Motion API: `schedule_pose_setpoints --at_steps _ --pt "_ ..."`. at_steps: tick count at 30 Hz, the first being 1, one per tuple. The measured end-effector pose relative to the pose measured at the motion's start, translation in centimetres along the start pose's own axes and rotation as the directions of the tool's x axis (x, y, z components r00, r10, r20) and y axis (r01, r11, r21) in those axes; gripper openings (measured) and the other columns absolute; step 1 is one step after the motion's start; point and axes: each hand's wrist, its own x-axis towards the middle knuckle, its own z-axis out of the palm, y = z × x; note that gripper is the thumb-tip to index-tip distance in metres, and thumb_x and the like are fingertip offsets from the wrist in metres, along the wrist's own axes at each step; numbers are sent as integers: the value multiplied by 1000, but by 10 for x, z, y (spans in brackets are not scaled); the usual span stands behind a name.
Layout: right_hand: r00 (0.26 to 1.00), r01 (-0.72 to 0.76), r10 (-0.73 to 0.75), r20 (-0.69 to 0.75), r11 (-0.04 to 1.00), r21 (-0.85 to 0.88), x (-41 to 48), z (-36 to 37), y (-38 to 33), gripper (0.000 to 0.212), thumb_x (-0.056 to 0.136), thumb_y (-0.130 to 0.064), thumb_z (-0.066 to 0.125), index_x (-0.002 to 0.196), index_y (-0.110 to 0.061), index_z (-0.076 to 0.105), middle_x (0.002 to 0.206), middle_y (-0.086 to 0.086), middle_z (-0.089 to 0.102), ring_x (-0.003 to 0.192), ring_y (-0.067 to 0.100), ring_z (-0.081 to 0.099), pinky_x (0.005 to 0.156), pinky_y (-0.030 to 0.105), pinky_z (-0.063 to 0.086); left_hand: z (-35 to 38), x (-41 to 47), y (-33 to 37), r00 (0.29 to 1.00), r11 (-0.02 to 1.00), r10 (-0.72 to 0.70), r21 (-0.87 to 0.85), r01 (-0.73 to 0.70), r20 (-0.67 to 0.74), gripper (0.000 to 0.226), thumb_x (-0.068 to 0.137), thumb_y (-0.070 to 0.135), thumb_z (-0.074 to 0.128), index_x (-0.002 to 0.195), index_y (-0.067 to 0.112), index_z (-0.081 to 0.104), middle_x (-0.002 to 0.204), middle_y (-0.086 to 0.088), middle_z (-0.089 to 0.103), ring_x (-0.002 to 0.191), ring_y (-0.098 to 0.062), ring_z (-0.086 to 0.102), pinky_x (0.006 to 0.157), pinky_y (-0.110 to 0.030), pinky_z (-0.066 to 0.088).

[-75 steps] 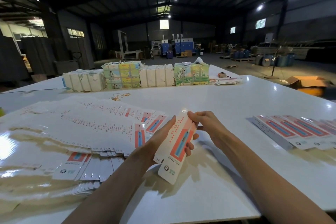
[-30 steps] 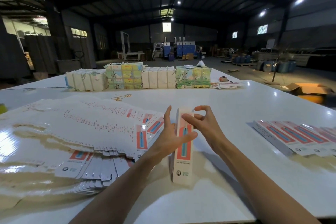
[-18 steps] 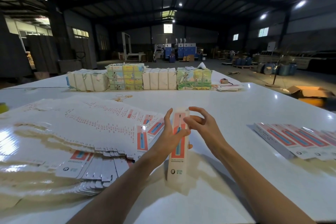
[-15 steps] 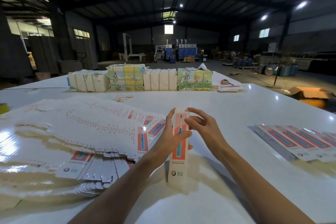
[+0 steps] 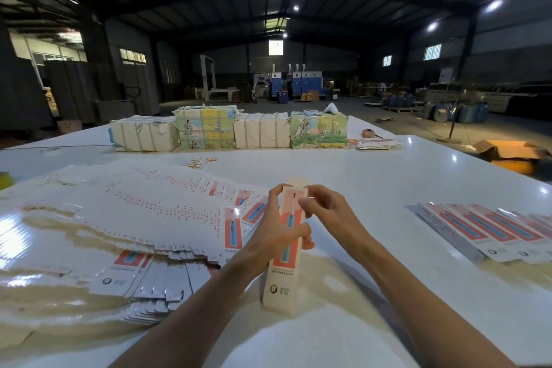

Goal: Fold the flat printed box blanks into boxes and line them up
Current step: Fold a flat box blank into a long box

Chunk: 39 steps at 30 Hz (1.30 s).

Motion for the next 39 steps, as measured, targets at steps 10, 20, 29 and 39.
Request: schedule_pose_setpoints --at_steps 10,20,29,39 --pt "987 -64 96 -125 968 243 0 -11 -8 21 110 -22 55 124 -12 67 98 15 78 90 35 75 79 39 62 -2 2 -9 985 999 26 -31 -21 171 74 85 14 86 129 55 44 107 4 71 88 -26 79 67 -37 66" --pt "996 43 -32 -83 991 127 0 -14 -9 24 111 -18 52 117 -16 76 111 -5 80 102 21 78 78 31 65 -5 11 -15 986 999 29 39 -36 163 77 79 22 88 109 73 40 101 5 70 83 -12 79 61 -25 62" --pt "986 -152 166 9 876 458 0 -14 -15 21 105 -20 64 108 -16 84 114 13 80 105 30 77 77 35 65 -8 6 -9 985 995 34 90 -50 171 85 77 26 87 122 74 33 94 21 68 77 -22 80 58 -33 64" --pt "952 -281 301 53 794 540 4 -21 -12 22 100 -7 65 101 -12 86 111 18 79 101 33 79 71 33 65 -5 2 -6 984 991 84 92 -99 157 112 71 19 90 141 67 18 115 3 64 75 -24 79 56 -34 63"
